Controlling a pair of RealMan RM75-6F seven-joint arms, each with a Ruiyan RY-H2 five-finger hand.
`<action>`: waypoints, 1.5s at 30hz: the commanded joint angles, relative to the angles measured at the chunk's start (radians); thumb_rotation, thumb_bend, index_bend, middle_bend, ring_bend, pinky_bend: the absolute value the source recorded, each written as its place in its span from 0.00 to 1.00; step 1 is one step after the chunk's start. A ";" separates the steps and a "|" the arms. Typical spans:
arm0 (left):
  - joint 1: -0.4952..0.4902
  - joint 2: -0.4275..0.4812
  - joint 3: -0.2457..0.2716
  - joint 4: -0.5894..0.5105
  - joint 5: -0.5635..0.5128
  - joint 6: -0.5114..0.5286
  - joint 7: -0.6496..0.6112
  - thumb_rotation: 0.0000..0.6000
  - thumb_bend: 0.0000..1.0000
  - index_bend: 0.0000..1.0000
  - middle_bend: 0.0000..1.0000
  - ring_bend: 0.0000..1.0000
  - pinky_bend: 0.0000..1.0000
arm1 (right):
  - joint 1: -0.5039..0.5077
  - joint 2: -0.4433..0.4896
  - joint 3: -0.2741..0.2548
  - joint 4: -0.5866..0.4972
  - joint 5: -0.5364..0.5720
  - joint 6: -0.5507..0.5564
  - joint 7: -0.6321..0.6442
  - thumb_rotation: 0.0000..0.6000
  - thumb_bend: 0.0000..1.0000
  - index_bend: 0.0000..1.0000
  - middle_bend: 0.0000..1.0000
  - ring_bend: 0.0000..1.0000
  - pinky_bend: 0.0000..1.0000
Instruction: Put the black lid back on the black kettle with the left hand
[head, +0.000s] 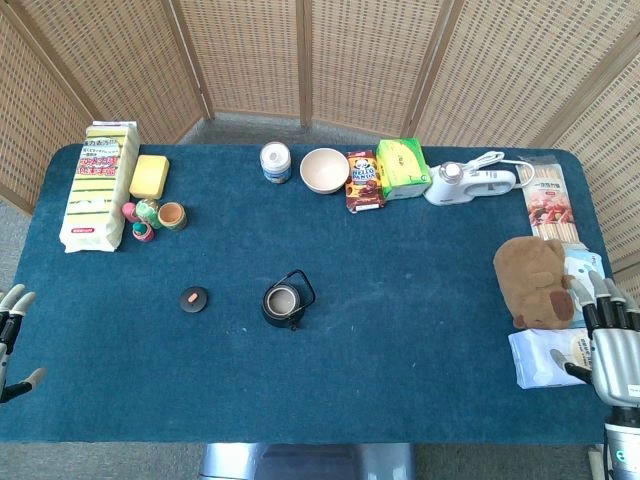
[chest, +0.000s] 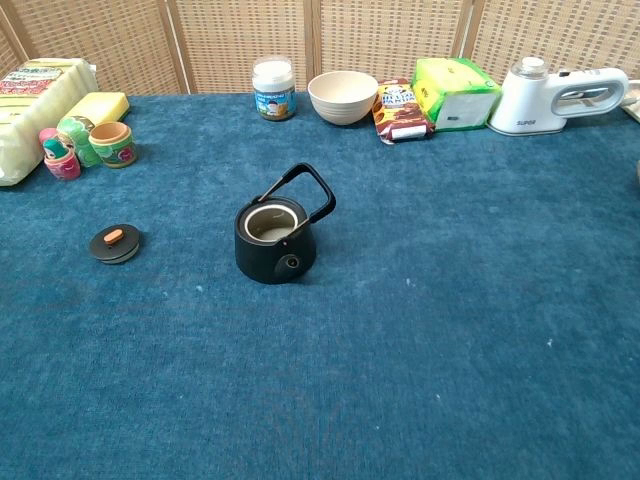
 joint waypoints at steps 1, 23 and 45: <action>-0.002 -0.001 0.001 -0.003 -0.001 -0.006 -0.001 1.00 0.10 0.00 0.00 0.00 0.07 | -0.003 -0.020 0.012 0.015 0.003 0.020 -0.014 1.00 0.10 0.09 0.00 0.00 0.00; -0.427 -0.158 -0.201 0.000 -0.277 -0.491 0.387 1.00 0.07 0.10 0.00 0.00 0.07 | 0.020 -0.017 0.008 0.011 0.049 -0.066 0.021 1.00 0.10 0.11 0.00 0.00 0.00; -0.578 -0.393 -0.160 0.138 -0.551 -0.585 0.615 1.00 0.09 0.20 0.00 0.00 0.07 | 0.017 0.024 0.004 -0.008 0.048 -0.083 0.117 1.00 0.10 0.12 0.00 0.00 0.00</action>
